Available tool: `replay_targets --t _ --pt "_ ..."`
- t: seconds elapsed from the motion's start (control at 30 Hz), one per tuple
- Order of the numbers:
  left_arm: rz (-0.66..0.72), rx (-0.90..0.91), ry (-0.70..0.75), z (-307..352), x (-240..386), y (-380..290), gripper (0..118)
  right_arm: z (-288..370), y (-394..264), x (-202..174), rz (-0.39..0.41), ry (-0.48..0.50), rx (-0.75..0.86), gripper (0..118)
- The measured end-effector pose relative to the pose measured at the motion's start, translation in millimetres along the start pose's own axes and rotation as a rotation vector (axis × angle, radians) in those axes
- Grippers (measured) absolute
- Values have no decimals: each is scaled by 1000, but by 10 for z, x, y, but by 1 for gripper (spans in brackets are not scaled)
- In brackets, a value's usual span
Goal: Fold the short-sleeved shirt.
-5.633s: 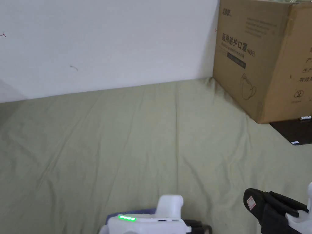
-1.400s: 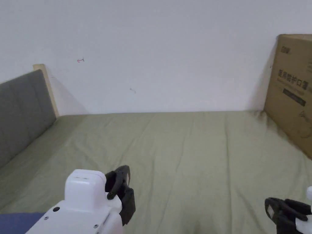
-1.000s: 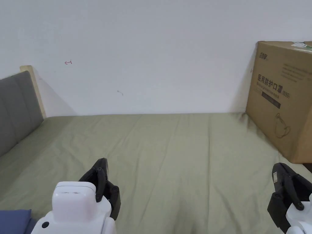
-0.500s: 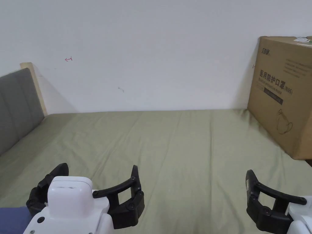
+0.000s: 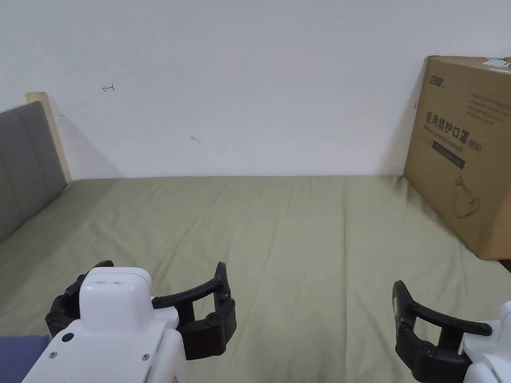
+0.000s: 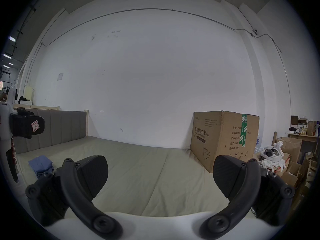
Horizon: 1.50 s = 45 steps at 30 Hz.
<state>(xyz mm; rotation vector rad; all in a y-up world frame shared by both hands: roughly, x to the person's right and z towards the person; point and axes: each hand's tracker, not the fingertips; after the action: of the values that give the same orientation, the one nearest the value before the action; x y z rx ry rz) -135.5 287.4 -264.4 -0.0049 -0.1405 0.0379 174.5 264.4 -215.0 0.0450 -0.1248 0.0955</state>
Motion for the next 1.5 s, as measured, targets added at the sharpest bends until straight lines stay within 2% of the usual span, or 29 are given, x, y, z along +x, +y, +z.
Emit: replay_targets --t 0.13,0.27,0.63,0.8,0.97,1.2,1.27,1.5 --pt "-22 -87 117 -70 24 44 118 -11 -5 -20 8 7 -12 118" --pt "23 -72 68 -68 -12 43 118 -30 -21 -29 18 20 -34 118" --pt "51 -132 63 -75 60 62 118 -26 -42 -48 18 29 -57 118" --pt "44 -119 134 -97 95 71 118 -16 -46 -54 20 32 -56 118" --pt "17 -155 134 -109 139 69 118 -23 -49 -55 13 37 -61 118" --pt "38 -169 148 -121 150 84 118 -13 -35 -50 14 36 -55 118" --pt "74 -187 112 -141 118 82 118 -6 -25 -50 12 35 -53 118" --pt "32 -166 160 -117 160 84 118 -9 -23 -47 7 35 -56 118"
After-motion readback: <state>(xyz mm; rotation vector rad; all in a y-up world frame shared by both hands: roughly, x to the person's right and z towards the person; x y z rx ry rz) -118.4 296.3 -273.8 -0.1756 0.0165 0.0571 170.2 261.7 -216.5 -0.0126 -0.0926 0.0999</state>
